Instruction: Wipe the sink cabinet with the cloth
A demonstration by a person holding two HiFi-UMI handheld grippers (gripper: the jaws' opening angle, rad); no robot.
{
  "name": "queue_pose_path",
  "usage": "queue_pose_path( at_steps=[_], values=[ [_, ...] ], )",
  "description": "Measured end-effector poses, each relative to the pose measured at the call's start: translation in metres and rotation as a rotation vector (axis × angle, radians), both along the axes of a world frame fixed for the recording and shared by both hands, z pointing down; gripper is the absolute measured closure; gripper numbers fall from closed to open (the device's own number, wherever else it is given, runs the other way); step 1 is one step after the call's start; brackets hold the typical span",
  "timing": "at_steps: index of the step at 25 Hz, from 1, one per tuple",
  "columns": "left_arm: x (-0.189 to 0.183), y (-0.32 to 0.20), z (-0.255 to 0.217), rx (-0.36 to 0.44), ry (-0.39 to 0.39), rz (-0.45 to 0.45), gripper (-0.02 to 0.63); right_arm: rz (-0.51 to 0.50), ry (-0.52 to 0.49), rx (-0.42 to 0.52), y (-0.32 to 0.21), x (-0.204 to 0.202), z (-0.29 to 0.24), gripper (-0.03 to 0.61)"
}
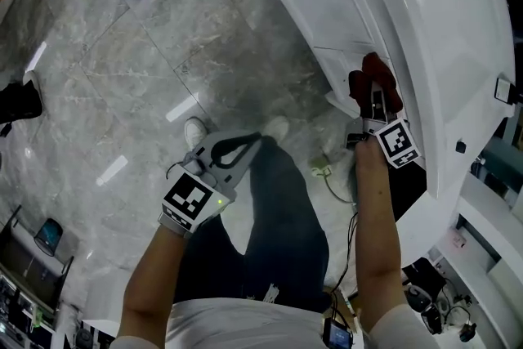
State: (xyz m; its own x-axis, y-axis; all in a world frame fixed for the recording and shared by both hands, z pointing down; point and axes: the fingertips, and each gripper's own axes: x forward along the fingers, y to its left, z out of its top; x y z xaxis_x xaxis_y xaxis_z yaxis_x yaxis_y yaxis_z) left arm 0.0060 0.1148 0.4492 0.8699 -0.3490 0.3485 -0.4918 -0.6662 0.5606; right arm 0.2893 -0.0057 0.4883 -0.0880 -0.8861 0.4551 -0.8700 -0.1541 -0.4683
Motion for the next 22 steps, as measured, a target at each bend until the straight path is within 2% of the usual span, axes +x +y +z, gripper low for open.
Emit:
queue_pose_path(
  at_steps=[4, 9, 14, 18, 22],
  values=[
    [-0.006, -0.011, -0.022, 0.026, -0.010, -0.018, 0.602, -0.123, 0.019, 0.042, 0.002, -0.043, -0.031, 0.532],
    [-0.014, -0.028, -0.069, 0.087, -0.026, -0.053, 0.602, -0.335, 0.147, 0.136, 0.000, -0.097, -0.096, 0.532],
    [-0.016, -0.043, -0.126, 0.175, -0.049, -0.066, 0.603, -0.540, 0.268, 0.302, 0.002, -0.149, -0.183, 0.532],
    [-0.015, -0.051, -0.180, 0.257, -0.048, -0.111, 0.602, -0.613, 0.250, 0.393, 0.009, -0.173, -0.244, 0.532],
    [-0.018, -0.052, -0.224, 0.291, -0.037, -0.157, 0.601, -0.662, 0.246, 0.429, 0.020, -0.189, -0.286, 0.532]
  ],
)
